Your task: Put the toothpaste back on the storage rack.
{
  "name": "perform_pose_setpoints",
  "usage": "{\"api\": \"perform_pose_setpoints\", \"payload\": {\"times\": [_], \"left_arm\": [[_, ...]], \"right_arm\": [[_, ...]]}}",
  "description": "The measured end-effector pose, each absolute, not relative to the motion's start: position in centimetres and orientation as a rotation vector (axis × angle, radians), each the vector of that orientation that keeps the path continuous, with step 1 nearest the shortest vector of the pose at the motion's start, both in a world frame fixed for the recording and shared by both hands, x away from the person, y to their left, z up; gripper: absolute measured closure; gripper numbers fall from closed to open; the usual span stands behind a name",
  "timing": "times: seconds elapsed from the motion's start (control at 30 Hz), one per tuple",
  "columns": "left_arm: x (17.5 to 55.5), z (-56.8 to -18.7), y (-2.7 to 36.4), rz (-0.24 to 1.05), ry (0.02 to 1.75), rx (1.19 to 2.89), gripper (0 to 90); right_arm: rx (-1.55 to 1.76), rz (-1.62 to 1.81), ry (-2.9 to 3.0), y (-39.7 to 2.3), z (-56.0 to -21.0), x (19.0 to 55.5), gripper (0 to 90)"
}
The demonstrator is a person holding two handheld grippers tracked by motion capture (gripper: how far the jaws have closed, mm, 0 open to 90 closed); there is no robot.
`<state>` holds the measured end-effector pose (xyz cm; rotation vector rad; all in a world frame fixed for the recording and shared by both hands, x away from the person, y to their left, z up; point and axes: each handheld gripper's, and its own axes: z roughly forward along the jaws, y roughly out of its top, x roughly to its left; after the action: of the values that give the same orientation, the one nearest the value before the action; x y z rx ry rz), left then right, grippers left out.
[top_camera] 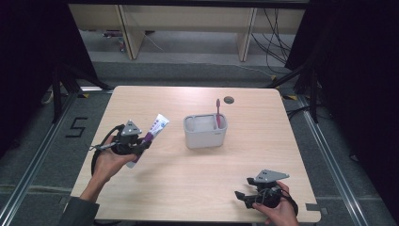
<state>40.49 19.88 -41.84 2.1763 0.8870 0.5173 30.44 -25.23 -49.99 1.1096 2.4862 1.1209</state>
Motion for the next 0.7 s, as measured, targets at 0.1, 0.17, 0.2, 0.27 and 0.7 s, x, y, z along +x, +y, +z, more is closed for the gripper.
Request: {"api": "perform_pose_setpoints", "payload": {"times": [0.1,0.17,0.2,0.27,0.7], "left_arm": [[40.7,-41.5,19.4,0.508,0.9,2.109,75.2],[40.9,-41.3,19.2,0.518,0.897,2.079,75.2],[41.0,-41.2,19.0,0.511,0.894,2.069,75.2],[41.0,-41.1,18.7,0.524,0.892,2.053,75.3],[42.3,-40.7,15.9,0.522,0.939,1.851,75.3]], "right_arm": [[1.111,1.15,2.49,-25.2,-50.1,30.5,27.7],[1.105,1.13,2.472,-25.2,-50.1,30.5,27.7],[1.105,1.13,2.471,-25.2,-50.1,30.5,27.7],[1.111,1.132,2.473,-25.2,-50.1,30.5,27.7],[1.102,1.155,2.494,-25.2,-50.3,30.7,27.7]]}}
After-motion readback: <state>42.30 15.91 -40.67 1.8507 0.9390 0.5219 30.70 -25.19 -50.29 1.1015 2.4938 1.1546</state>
